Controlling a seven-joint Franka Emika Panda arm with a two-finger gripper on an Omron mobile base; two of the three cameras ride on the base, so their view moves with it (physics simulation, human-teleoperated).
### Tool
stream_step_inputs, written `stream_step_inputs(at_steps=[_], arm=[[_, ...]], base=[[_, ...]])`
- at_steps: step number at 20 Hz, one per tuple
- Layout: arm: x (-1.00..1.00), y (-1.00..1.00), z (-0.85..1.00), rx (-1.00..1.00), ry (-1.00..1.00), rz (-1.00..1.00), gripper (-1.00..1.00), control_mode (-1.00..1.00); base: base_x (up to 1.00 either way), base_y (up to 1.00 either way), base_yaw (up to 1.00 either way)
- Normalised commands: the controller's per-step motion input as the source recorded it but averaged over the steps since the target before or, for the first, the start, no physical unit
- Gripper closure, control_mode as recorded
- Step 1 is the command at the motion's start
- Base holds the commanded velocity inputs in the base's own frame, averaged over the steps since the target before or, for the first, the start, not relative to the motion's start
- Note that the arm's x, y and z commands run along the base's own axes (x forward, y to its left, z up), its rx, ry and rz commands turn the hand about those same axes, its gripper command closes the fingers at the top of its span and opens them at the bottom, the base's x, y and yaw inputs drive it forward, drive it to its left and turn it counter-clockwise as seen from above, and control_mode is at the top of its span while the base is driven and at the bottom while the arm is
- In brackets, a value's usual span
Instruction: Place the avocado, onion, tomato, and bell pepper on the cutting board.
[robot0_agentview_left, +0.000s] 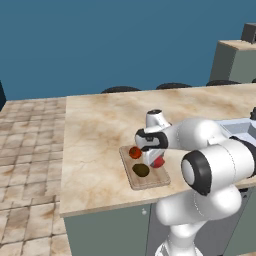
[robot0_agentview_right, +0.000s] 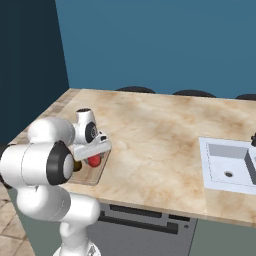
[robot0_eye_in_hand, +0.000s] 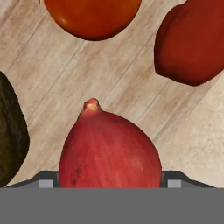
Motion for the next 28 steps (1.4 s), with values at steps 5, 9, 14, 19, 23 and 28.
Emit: stream_step_inputs(at_steps=[5,9,14,19,23,28], arm=[[0.00,0.00,-0.09,0.00,0.00,0.00,1.00,-1.00],[0.00,0.00,-0.02,0.00,0.00,0.00,1.00,-1.00],[0.00,0.00,0.00,0.00,0.00,0.00,1.00,-1.00],[0.00,0.01,-0.07,0.00,0.01,0.00,-1.00,-1.00],[0.00,0.06,-0.03,0.00,0.02,0.00,-1.00,-1.00],[-0.01,0.00,0.00,0.01,0.00,0.00,-1.00,-1.00]], base=[[0.00,0.00,0.00],[0.00,0.00,0.00],[0.00,0.00,0.00],[0.00,0.00,0.00],[0.00,0.00,0.00],[0.00,0.00,0.00]])
